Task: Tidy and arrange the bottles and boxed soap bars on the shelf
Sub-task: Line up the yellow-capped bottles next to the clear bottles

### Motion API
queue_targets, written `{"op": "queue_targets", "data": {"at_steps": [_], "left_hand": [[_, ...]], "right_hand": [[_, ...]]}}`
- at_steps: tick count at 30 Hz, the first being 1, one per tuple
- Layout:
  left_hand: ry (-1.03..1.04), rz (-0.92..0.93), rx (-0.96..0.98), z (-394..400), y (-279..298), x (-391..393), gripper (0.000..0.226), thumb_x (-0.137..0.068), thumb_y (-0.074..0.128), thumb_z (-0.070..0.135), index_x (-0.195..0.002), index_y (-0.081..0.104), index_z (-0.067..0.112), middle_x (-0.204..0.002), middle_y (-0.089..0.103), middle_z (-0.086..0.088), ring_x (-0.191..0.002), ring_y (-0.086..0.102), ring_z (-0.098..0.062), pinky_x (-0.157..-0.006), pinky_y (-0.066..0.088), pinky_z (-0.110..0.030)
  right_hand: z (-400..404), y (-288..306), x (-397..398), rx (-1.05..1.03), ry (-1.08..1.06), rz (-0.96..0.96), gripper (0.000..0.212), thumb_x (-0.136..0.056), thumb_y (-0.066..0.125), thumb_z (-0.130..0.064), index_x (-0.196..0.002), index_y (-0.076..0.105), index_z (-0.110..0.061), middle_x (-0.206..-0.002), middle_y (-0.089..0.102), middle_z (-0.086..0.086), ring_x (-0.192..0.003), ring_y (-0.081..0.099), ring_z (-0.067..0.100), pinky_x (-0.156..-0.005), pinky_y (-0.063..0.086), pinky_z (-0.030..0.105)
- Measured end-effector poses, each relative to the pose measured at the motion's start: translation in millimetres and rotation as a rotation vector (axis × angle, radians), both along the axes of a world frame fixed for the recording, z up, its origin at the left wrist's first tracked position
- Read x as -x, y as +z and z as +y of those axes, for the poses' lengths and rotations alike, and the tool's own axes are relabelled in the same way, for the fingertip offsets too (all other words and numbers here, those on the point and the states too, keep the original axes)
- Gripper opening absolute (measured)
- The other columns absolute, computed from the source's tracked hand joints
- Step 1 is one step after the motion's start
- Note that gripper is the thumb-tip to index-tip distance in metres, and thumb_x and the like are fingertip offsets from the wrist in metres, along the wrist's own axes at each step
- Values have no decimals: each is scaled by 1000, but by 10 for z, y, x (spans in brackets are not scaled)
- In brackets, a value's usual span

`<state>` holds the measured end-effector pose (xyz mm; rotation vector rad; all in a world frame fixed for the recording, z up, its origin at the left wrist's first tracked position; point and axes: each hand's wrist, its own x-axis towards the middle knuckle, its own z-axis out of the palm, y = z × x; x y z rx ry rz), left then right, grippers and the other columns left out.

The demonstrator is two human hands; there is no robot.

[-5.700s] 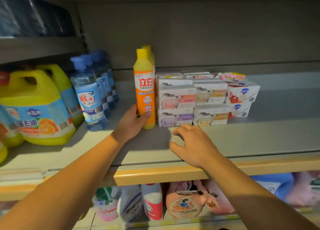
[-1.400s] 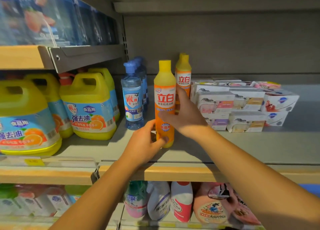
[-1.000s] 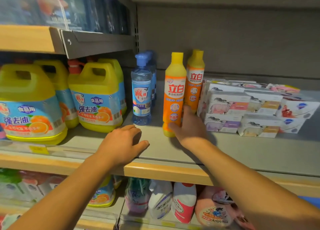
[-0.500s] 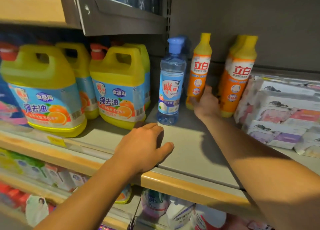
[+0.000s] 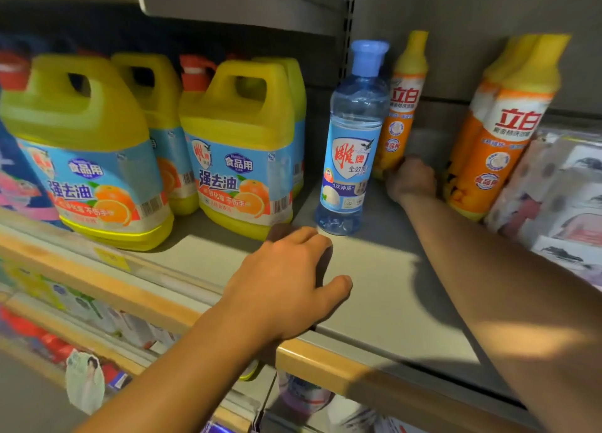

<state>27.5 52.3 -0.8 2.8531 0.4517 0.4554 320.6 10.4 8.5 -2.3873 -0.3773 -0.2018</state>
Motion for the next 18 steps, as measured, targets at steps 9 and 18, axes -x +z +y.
{"op": "queue_targets", "data": {"at_steps": [9, 18], "left_hand": [[3, -4, 11, 6, 0, 2, 58, -79, 33, 76, -117, 50, 36, -123, 50, 20, -102, 53, -11, -80, 54, -39], [5, 6, 18, 7, 2, 6, 59, -79, 33, 75, -120, 49, 36, -125, 49, 20, -106, 53, -12, -83, 53, -39]], "right_hand": [[34, 18, -86, 34, -55, -5, 33, -95, 60, -25, -123, 57, -10, -126, 61, 17, -116, 58, 37, -91, 49, 40], [44, 48, -140, -93, 40, -12, 51, -89, 66, -42, -131, 51, -16, -130, 59, 12, -119, 56, 33, -93, 46, 41]]}}
